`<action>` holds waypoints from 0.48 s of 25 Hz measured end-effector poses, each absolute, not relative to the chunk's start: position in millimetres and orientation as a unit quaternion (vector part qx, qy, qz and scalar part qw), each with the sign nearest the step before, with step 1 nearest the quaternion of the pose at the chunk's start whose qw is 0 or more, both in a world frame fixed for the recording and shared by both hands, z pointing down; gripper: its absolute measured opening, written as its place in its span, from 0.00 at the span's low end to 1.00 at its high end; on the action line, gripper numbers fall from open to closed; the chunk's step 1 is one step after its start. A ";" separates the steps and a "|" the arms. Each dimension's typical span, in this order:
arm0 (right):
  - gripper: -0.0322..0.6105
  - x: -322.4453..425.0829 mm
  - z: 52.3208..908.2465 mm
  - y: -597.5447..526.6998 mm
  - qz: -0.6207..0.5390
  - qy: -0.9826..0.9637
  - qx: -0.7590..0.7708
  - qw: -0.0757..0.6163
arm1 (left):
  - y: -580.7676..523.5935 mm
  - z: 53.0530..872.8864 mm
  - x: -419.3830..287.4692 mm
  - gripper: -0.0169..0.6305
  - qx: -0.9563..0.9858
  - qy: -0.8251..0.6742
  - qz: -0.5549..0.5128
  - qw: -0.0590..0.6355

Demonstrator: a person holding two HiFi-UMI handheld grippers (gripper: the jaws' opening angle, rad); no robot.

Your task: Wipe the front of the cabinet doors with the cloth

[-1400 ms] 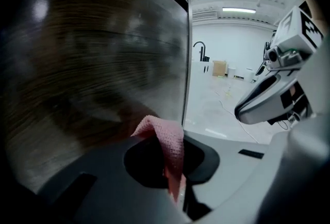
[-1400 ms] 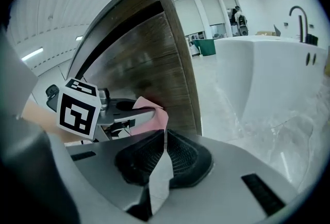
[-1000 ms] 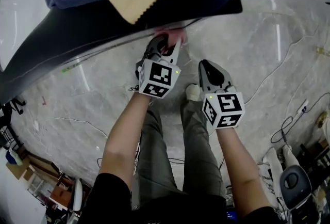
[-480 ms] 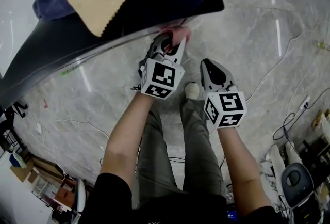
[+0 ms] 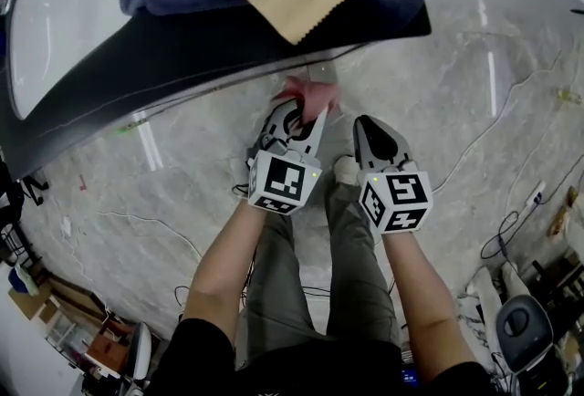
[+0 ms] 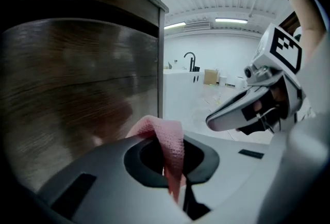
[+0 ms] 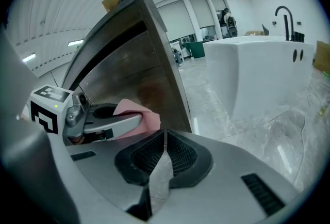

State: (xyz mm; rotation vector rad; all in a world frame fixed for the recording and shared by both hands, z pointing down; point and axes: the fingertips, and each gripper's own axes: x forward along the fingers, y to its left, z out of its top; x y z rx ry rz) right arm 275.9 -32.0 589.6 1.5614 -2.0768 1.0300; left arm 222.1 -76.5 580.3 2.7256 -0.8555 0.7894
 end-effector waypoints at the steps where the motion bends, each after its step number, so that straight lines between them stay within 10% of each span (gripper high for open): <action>1: 0.12 270.3 585.8 -32.2 0.360 -0.735 0.547 0.173 | -73.5 577.3 214.1 0.05 0.914 -0.292 0.265 0.094; 12: 0.12 207.4 529.7 -21.1 0.334 -0.762 0.522 0.186 | -31.6 522.6 136.1 0.05 0.896 -0.337 0.245 0.155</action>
